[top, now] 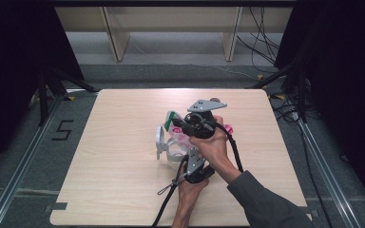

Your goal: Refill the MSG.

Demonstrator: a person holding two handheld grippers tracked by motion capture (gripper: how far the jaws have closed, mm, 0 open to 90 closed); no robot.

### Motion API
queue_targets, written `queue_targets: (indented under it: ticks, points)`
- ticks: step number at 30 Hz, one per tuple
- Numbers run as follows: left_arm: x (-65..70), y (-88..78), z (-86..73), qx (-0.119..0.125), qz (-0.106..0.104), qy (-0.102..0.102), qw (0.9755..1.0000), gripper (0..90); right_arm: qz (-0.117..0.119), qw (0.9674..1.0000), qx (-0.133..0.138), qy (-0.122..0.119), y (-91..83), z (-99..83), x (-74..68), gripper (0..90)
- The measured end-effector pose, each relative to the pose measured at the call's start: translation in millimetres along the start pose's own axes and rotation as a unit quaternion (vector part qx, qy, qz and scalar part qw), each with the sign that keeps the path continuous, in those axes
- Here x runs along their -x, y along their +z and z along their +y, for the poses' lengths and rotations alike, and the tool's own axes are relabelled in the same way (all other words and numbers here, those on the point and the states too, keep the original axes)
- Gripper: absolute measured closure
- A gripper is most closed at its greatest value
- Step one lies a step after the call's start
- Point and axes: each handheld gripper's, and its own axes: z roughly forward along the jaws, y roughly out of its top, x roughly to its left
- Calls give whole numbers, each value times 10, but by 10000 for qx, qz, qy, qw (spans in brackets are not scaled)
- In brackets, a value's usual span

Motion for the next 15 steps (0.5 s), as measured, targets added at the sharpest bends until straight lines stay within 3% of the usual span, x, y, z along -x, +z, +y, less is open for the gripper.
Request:
queue_targets:
  ticks: [10, 11, 13, 15]
  points:
    - [1, 10, -5, 39, -82, -23, 10000, 736, 27, 9999, -37, -111, 28, 0, 4, 900]
    - [0, 12, -4, 36, -86, -11, 10000, 736, 7, 10000, -67, -17, 25, -2, -10, 900]
    - [3, 15, -5, 32, -101, 5, 9999, 736, 3, 9999, -86, -96, 29, 1, 4, 900]
    - [4, 15, -6, 24, -86, 38, 10000, 736, -5, 9999, -107, -23, 28, 0, 4, 900]
